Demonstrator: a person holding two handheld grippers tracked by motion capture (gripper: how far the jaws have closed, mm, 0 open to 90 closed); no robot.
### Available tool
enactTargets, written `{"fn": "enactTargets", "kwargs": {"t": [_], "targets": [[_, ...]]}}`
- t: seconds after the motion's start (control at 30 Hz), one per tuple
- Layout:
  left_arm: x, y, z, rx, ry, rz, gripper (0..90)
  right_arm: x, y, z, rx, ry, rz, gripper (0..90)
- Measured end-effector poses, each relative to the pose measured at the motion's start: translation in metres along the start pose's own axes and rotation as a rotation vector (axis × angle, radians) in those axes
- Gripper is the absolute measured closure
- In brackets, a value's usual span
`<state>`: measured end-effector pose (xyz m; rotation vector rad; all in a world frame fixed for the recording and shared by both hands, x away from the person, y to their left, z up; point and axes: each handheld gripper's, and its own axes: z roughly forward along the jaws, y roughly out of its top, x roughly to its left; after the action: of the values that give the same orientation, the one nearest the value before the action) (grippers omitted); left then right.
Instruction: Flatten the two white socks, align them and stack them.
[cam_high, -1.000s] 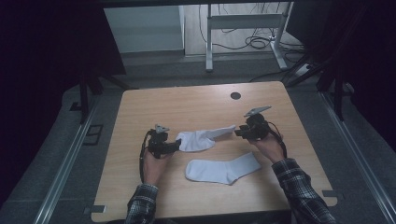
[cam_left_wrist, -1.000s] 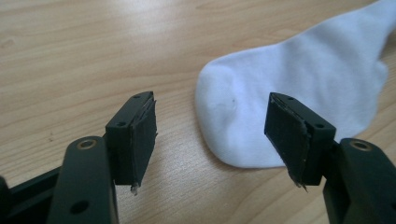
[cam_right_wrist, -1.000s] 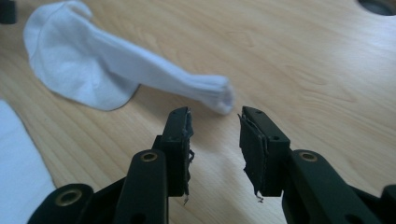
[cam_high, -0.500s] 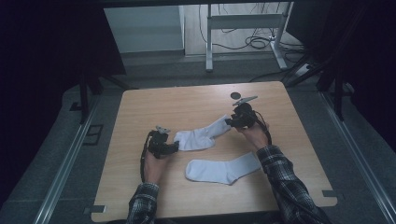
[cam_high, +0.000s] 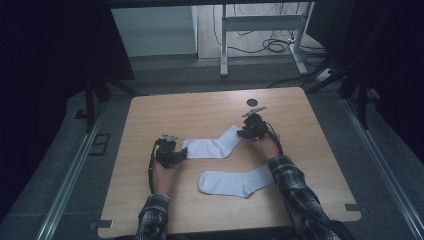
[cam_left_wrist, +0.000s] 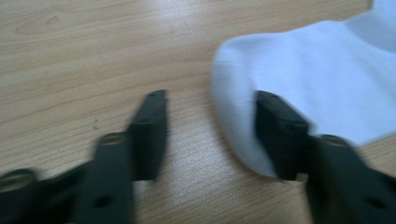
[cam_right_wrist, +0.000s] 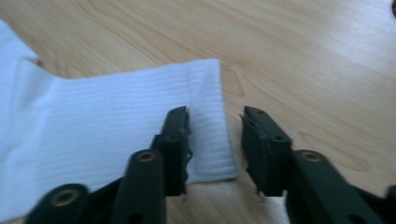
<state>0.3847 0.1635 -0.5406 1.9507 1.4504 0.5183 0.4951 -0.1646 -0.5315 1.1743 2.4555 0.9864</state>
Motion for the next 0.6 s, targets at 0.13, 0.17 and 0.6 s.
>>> {"fn": "enactTargets", "kwargs": {"t": [0.13,0.17,0.6], "targets": [[0.0,0.0,-0.002,0.008,-0.072,-0.009,83.8,0.006,-0.003,-0.008,0.02,0.0,0.003,81.7],[-0.001,0.0,-0.004,0.006,-0.076,-0.009,84.7,0.008,-0.003,-0.011,0.016,-0.001,-0.009,81.8],[-0.033,0.01,-0.058,-0.064,-0.208,0.043,84.5,0.016,-0.016,-0.099,-0.079,0.03,-0.049,81.5]]}}
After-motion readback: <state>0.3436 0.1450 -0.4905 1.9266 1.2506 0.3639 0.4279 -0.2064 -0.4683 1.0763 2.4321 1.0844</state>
